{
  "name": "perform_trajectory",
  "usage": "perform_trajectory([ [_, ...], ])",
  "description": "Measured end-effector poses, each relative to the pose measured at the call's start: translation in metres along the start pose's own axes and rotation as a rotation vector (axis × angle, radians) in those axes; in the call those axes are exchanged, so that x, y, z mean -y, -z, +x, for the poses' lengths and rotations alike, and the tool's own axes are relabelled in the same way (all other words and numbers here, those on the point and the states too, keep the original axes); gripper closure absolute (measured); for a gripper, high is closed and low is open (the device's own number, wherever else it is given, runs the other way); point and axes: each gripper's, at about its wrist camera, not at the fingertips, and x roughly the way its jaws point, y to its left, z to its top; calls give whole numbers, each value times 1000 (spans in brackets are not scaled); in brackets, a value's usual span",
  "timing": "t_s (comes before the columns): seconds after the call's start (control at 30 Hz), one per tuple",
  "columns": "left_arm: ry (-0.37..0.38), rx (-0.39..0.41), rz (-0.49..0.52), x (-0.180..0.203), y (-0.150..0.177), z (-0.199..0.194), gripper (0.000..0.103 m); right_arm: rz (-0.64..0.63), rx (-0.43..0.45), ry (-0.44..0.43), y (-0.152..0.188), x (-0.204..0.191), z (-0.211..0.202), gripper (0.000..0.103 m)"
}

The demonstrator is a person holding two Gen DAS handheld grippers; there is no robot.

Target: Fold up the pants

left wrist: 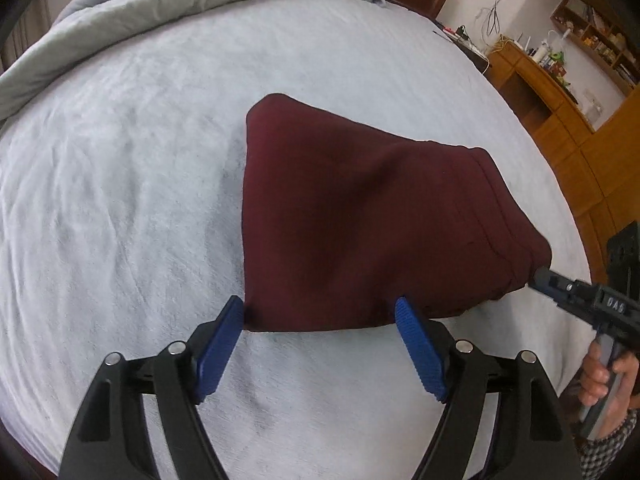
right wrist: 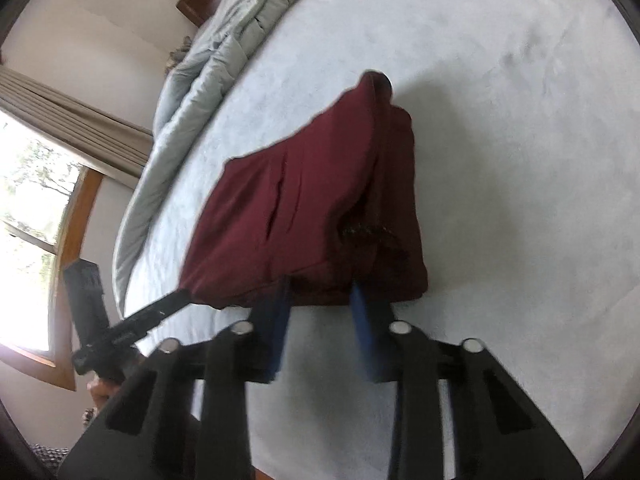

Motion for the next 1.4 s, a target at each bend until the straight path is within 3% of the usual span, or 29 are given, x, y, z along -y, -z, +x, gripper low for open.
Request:
perform_trajectory([
  [0.03,0,6,7,2,4,-4,25,-12,16,5,-2,-1,-6,101],
  [0.07,3,13,12,3,3,-6,25,-21,34,25,-4,-1,-14,103],
  [0.13,10,29,20,6,2,-12,25,-11,60,100,-6,5,-23,103],
  [0.2,-1,38,34,10,2,-14,25,-1,26,181,-6,18,-15,103],
  [0.37,-49,85,82,27,5,-32,22,-10,5,207,10,20,-3,103],
  [0.47,-91,114,116,37,9,-43,16,-66,8,289,24,2,0,94],
  [0.53,-123,135,126,43,12,-49,10,-97,22,323,34,-12,-2,69],
  [0.57,-131,143,127,45,14,-52,9,-103,37,340,38,-21,-3,50],
  [0.6,-138,150,129,46,14,-55,8,-106,46,362,40,-28,-4,37],
  [0.63,-152,153,123,47,15,-57,7,-115,54,384,42,-35,-4,36],
  [0.7,-157,157,121,48,16,-61,6,-144,67,425,46,-50,-6,18],
  [0.9,-176,170,122,52,19,-74,4,-203,108,511,52,-82,-13,5],
  [1.1,-154,116,103,47,22,-76,4,-194,108,613,52,-95,-10,5],
  [1.27,-155,116,110,51,27,-83,4,-204,49,587,55,-103,-10,5],
  [1.4,-174,127,123,57,30,-90,4,-192,53,560,59,-108,-17,5],
])
